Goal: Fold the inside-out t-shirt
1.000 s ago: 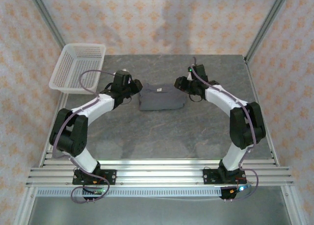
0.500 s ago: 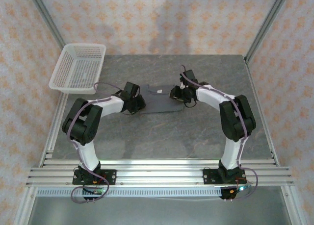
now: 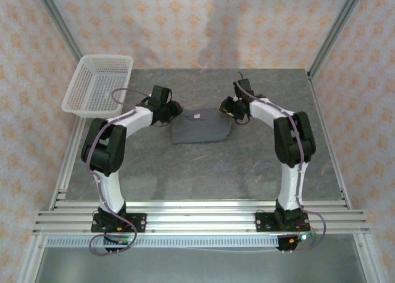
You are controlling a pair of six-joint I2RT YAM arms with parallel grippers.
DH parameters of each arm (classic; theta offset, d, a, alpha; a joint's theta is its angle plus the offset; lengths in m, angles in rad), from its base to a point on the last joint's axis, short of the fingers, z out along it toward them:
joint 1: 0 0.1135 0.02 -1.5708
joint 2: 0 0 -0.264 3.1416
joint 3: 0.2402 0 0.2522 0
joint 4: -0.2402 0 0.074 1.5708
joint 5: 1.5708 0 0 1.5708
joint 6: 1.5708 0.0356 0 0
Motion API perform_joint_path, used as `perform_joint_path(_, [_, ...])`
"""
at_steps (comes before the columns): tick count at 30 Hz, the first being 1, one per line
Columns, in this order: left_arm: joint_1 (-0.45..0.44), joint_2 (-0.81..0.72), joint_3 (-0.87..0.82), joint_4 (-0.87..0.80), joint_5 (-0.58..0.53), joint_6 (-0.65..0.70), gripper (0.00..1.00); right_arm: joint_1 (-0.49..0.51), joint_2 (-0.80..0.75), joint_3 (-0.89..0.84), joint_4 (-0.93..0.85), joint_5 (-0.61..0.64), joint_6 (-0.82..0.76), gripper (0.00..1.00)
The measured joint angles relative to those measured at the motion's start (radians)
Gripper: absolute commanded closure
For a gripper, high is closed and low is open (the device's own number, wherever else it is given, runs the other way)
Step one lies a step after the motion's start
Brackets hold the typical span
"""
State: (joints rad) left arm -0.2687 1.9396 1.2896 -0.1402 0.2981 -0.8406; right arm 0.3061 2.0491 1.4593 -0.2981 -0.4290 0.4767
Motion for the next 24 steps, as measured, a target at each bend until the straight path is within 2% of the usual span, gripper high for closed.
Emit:
perform_joint_path(3, [0.02, 0.037, 0.005, -0.032, -0.019, -0.004, 0.64, 0.004, 0.024, 0.003, -0.037, -0.013, -0.002, 0.62])
perform_joint_path(7, [0.048, 0.044, 0.005, -0.072, -0.025, -0.008, 0.63, -0.011, -0.05, -0.019, -0.052, -0.016, -0.008, 0.52])
perform_joint_path(8, [0.053, 0.044, 0.005, -0.071, -0.021, -0.008, 0.63, -0.018, -0.093, -0.044, -0.047, -0.015, -0.005, 0.43])
perform_joint_path(10, [0.055, 0.046, 0.005, -0.066, 0.0, -0.008, 0.63, -0.04, -0.214, -0.129, -0.019, -0.013, 0.011, 0.34])
perform_joint_path(14, [0.036, 0.081, 0.015, -0.014, 0.064, -0.008, 0.62, -0.095, -0.466, -0.329, 0.065, 0.009, 0.101, 0.3])
perform_joint_path(19, [-0.067, 0.191, 0.153, 0.012, 0.104, -0.031, 0.62, -0.19, -0.668, -0.559, 0.102, 0.055, 0.293, 0.32])
perform_joint_path(24, [-0.275, 0.323, 0.321, 0.06, 0.123, -0.11, 0.61, -0.262, -0.774, -0.644, -0.072, 0.107, 0.42, 0.32])
